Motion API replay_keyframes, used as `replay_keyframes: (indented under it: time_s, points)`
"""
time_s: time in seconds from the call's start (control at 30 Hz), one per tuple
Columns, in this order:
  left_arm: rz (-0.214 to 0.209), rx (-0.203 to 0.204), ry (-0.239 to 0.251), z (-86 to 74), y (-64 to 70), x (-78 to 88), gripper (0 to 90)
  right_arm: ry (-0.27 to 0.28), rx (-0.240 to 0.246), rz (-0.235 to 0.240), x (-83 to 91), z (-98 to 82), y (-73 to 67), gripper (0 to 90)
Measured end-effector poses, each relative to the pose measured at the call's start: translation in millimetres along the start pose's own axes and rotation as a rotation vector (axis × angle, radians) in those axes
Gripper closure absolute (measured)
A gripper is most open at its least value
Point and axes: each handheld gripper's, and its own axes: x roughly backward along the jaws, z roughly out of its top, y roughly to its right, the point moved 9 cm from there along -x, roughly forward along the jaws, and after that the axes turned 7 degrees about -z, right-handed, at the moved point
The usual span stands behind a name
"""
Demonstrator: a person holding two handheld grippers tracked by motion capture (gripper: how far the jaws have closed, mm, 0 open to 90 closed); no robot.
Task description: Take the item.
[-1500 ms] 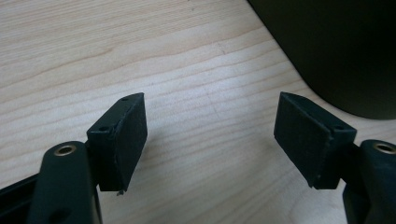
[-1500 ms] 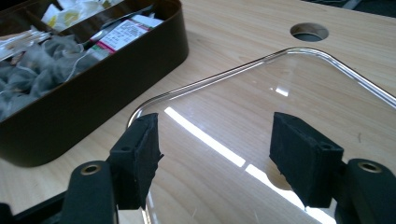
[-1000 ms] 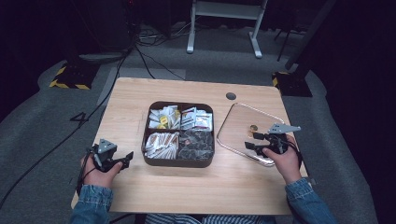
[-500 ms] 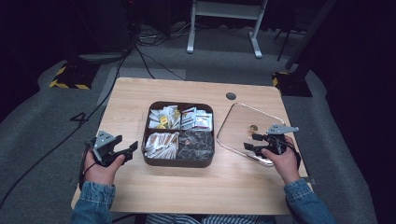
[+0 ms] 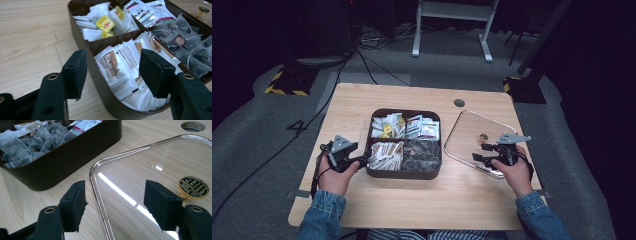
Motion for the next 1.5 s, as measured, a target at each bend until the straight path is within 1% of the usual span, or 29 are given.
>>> replay_keyframes:
  time_s: [0.03, 0.07, 0.2, 0.33, 0.4, 0.47, 0.53, 0.63, 0.73, 0.83, 0.9, 1.0, 1.1, 1.13, 1.17, 1.23, 1.27, 1.43, 1.5]
  points:
    - [-0.006, -0.028, -0.019, 1.9, 4.4, -6.1, 43.5, 0.003, 0.006, 0.002, -0.7, 1.2, -1.1, 34.8]
    - [-0.007, -0.038, -0.022, 2.8, 5.2, -8.5, 44.8, 0.002, 0.007, 0.005, -1.2, 1.2, -2.1, 34.8]
    - [-0.014, -0.039, -0.046, 3.9, 7.6, -21.5, 51.1, -0.004, 0.01, 0.011, -2.2, 0.3, -4.0, 34.8]
    - [-0.015, -0.041, -0.088, -0.7, 7.7, -31.1, 56.2, 0.003, 0.014, 0.013, -1.1, 2.1, -4.9, 34.8]
    - [-0.004, -0.059, -0.117, -4.2, 8.0, -33.5, 59.0, 0.005, 0.016, 0.016, -0.7, 2.3, -5.5, 34.6]
    - [0.005, -0.064, -0.143, -7.6, 8.5, -36.2, 61.6, 0.002, 0.017, 0.017, -1.4, 1.6, -5.8, 34.4]
    - [0.017, -0.07, -0.165, -9.9, 8.2, -38.6, 64.1, -0.007, 0.029, 0.011, -2.8, -0.1, -5.7, 34.4]
    - [0.045, -0.09, -0.197, -13.3, 5.3, -40.8, 66.8, -0.01, 0.036, 0.013, -4.2, -0.5, -7.7, 34.7]
    - [0.042, -0.089, -0.208, -15.2, 4.6, -41.4, 71.2, -0.009, 0.044, 0.013, -3.9, 0.7, -9.4, 34.8]
    - [0.053, -0.098, -0.219, -16.4, 3.6, -42.0, 74.8, -0.009, 0.045, 0.014, -4.1, 0.6, -9.8, 34.8]
    - [0.055, -0.098, -0.235, -18.5, 3.5, -43.8, 75.3, -0.012, 0.044, 0.014, -4.3, -0.2, -10.3, 34.8]
    - [0.065, -0.097, -0.235, -17.9, 3.2, -45.3, 75.1, -0.011, 0.046, 0.017, -4.4, -0.3, -11.1, 34.9]
    - [0.076, -0.11, -0.234, -17.4, 2.0, -46.1, 75.6, -0.009, 0.049, 0.017, -3.9, 0.1, -11.3, 35.2]
    - [0.084, -0.117, -0.238, -17.6, 1.1, -45.6, 77.2, -0.008, 0.049, 0.017, -3.8, 0.2, -11.3, 35.2]
    - [0.092, -0.121, -0.242, -17.7, 0.0, -44.9, 80.7, -0.007, 0.05, 0.017, -3.6, 0.2, -11.2, 35.3]
    - [0.091, -0.117, -0.238, -17.7, -1.7, -44.0, 85.5, -0.006, 0.05, 0.017, -3.5, 0.2, -11.0, 35.4]
    - [0.081, -0.111, -0.236, -17.8, -1.8, -43.8, 86.4, -0.006, 0.05, 0.017, -3.5, 0.2, -11.0, 35.4]
    - [0.071, -0.103, -0.228, -17.8, -2.2, -43.4, 87.1, -0.007, 0.049, 0.015, -3.3, 0.3, -10.6, 35.6]
    - [0.066, -0.095, -0.216, -17.1, -2.8, -42.2, 87.4, -0.006, 0.048, 0.016, -3.2, 0.3, -10.5, 35.6]
